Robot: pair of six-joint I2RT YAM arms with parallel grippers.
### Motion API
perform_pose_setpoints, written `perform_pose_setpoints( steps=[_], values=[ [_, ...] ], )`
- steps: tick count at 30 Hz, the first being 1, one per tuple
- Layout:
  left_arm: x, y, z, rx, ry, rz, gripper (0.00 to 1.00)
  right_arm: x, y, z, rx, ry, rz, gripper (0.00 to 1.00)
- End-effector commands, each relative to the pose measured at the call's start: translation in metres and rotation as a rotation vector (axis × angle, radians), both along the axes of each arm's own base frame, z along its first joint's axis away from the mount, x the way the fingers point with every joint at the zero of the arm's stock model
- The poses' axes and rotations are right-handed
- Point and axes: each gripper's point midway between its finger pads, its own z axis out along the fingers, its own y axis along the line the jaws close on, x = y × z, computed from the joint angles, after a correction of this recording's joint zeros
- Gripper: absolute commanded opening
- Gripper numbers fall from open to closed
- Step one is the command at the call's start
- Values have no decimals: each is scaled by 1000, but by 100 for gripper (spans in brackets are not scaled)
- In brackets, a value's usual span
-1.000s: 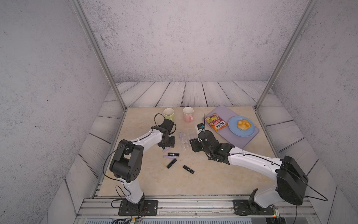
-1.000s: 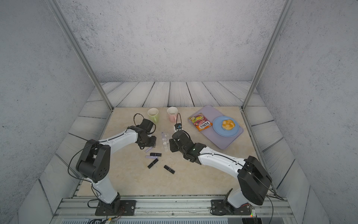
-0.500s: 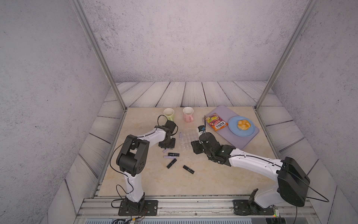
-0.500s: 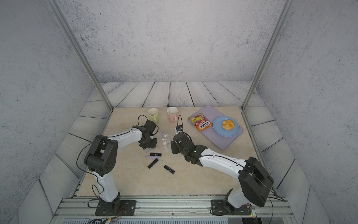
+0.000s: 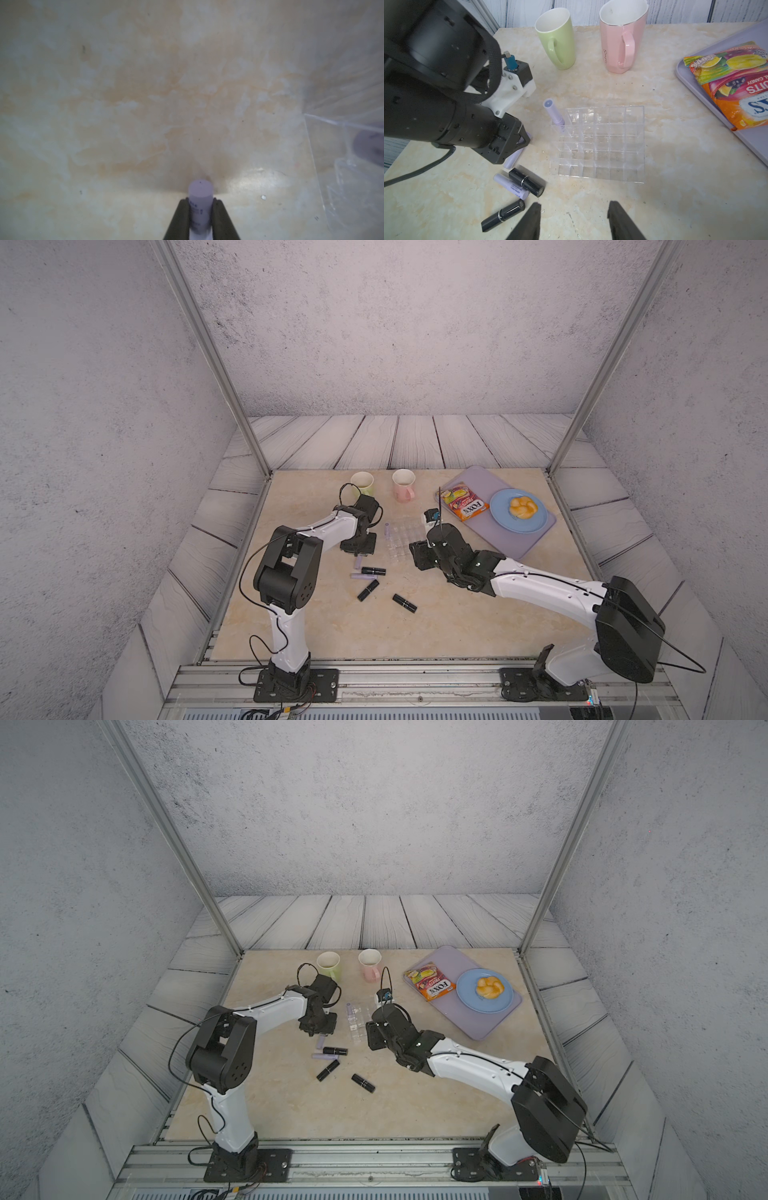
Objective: Arrange the lipsticks in the organizer
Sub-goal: Pick up the lipstick at the center of the board.
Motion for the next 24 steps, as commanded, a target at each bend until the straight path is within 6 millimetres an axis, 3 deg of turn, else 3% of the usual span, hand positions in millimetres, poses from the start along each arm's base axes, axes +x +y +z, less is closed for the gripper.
perform_pose_setpoints(
  steps=[1, 5, 11, 15, 20, 24],
  values=[
    [7, 9, 62, -15, -134, 27, 12, -7, 5, 28, 68, 2, 27, 55],
    [-4, 11, 120, -127, -251, 52, 12, -28, 21, 42, 139, 83, 137, 57],
    [-45, -29, 176, -693, -414, 110, 12, -79, 62, 74, 399, 290, 452, 71],
    [-59, -44, 209, -1037, -534, 143, 12, -84, 66, 91, 485, 360, 488, 73],
    [-73, -51, 231, -1203, -562, 142, 12, -82, 67, 92, 512, 423, 499, 70],
    [-75, -46, 232, -1313, -572, 225, 11, -80, 72, 79, 479, 472, 500, 63]
  ],
)
